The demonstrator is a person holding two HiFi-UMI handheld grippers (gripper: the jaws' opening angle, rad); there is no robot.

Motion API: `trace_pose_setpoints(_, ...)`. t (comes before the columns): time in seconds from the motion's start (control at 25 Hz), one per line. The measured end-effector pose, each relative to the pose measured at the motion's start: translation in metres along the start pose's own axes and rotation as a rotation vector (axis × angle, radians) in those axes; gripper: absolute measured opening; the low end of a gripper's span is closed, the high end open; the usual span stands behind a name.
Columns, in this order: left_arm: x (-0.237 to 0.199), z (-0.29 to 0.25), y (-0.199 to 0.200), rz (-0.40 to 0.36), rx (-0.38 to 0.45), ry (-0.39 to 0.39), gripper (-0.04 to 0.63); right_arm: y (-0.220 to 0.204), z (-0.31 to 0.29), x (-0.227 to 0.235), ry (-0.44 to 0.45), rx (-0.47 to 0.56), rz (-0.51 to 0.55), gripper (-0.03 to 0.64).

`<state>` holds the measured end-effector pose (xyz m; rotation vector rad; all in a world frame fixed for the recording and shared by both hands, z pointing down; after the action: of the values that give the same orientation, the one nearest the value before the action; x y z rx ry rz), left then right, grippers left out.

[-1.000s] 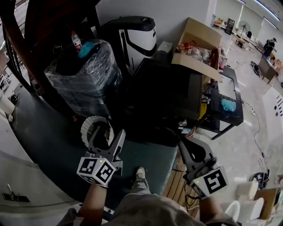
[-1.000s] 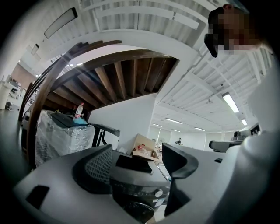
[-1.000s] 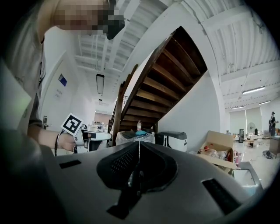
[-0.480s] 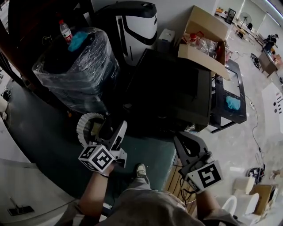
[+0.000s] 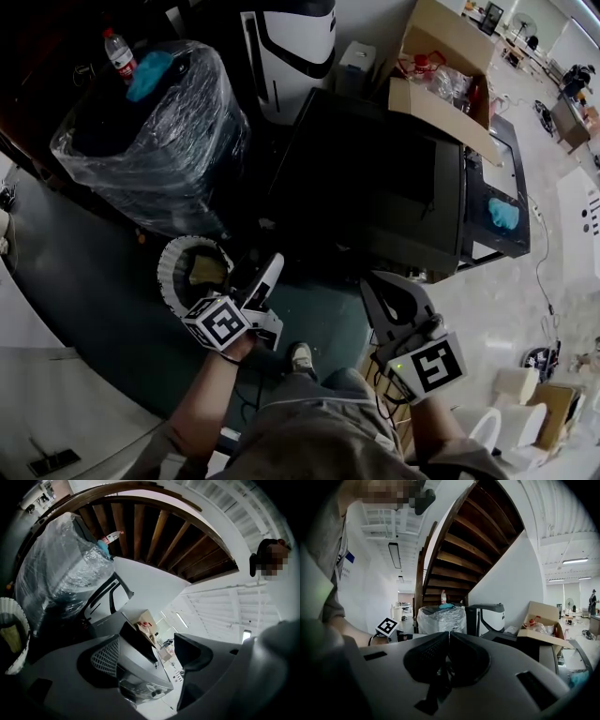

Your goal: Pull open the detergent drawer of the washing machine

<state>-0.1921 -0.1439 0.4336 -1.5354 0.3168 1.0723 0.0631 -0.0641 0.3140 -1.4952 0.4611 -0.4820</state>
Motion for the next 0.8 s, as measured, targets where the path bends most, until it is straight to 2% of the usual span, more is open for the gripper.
trace_pose_setpoints(0.24,-0.034,-0.016,-0.029,0.127,-0.006,0.039,0.37,-0.022,-0.021,0.015,0.02,-0.018,-0.037,0.034)
trace_pose_setpoints(0.44,-0.064,-0.024,-0.056,0.18,-0.017,0.083,0.37,-0.042,-0.036,0.029,0.056,-0.049,-0.043,0.034)
trace_pose_setpoints(0.6,-0.086,-0.033,-0.08,0.225,-0.008,0.112,0.37,-0.051,-0.051,0.038,0.062,-0.019,-0.057,0.034)
trace_pose_setpoints(0.8,-0.119,-0.04,-0.107,0.303,0.015,0.162,0.385,-0.074,-0.064,0.049,0.104,-0.049,-0.066,0.034)
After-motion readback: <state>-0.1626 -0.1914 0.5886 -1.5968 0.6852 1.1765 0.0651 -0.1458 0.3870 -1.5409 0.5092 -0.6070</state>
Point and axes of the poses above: the fingertips, and each gripper's own axes: z backward along the fingers, x to its right, y out of its top, the point moved 9 cm from there along z, backward along the fingers, and after that the axes turned 15 degrees about x, right-handed, at the moved point
